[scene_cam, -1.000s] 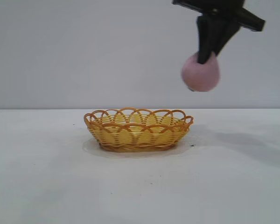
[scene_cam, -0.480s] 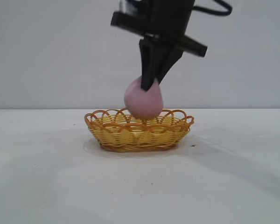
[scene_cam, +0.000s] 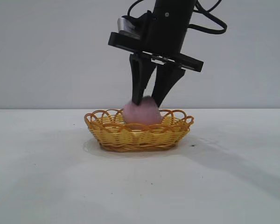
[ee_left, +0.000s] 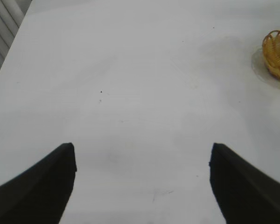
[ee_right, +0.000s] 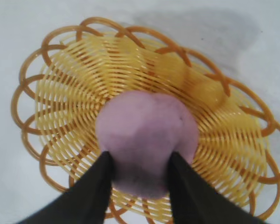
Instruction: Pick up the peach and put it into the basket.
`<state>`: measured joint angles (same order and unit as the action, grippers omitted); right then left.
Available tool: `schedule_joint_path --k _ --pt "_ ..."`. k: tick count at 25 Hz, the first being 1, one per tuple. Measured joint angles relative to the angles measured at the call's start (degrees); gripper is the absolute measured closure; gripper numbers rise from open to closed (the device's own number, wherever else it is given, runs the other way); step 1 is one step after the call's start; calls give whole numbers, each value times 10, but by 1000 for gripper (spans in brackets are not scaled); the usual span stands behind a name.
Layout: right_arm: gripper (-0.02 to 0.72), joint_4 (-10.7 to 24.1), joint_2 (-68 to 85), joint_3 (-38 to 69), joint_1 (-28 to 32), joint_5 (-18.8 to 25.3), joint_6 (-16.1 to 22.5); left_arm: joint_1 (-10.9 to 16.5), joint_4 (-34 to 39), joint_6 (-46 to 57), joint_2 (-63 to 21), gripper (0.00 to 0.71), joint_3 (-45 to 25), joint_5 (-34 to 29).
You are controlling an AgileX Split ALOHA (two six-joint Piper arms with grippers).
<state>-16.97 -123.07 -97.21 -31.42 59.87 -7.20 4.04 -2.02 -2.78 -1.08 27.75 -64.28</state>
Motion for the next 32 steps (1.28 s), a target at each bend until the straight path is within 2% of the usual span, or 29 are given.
schedule_joint_path --k 6,7,13,16,26,32 --pt "366 6 0 -4 0 21 0 0 0 0 0 195 0 0" --pt "325 13 0 -11 0 29 0 0 0 0 0 195 0 0" --pt "340 86 13 -40 1 54 2 0 0 0 0 195 0 0" --pt "340 101 24 -44 14 62 3 0 0 0 0 195 0 0" --pt "340 108 30 -44 154 99 6 0 0 0 0 195 0 0" --pt "340 111 30 -44 234 103 6 0 0 0 0 195 0 0"
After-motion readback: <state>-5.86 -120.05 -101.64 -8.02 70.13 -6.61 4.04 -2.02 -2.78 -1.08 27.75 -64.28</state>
